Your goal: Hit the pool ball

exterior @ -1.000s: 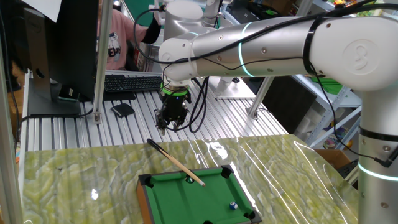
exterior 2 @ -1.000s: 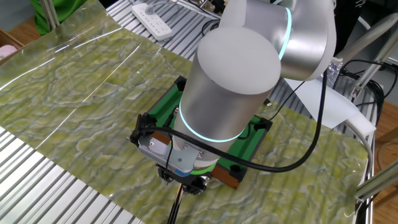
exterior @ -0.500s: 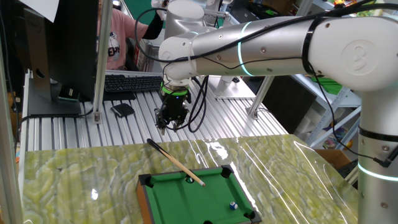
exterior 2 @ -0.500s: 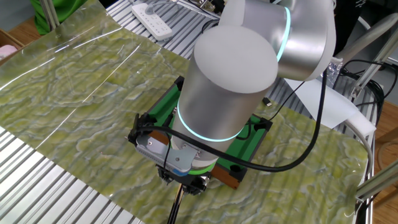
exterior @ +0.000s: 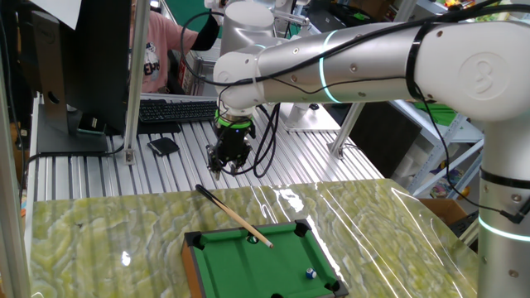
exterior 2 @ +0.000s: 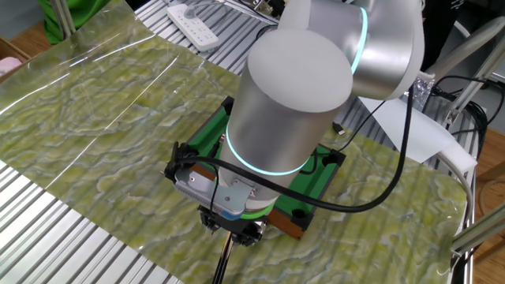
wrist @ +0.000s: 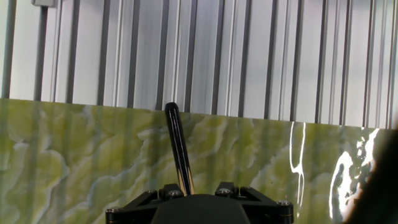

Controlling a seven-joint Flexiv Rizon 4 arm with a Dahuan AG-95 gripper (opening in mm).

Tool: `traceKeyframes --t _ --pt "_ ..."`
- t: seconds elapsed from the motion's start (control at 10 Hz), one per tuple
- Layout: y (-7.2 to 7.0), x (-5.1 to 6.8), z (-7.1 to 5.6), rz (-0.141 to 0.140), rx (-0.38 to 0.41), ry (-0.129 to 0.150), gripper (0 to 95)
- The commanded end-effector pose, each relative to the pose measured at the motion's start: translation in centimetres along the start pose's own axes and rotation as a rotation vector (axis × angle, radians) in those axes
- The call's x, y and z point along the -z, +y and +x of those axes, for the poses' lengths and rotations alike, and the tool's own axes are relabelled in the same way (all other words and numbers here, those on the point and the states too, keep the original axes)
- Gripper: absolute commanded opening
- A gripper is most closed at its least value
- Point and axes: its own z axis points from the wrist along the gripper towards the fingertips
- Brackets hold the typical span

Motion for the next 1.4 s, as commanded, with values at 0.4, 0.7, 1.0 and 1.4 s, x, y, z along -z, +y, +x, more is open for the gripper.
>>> traceKeyframes --t 0.4,0.7,1.0,1.4 --pt "0.1 0.0 -0.1 -0.004 0.005 0.004 38.0" --pt "0.1 0.0 -0.1 -0.002 0.004 0.012 38.0" --pt "0.0 -0.2 -0.3 -0.002 0.036 0.019 38.0" --pt "-0.4 -1.2 -1.2 0.000 0.083 0.027 38.0"
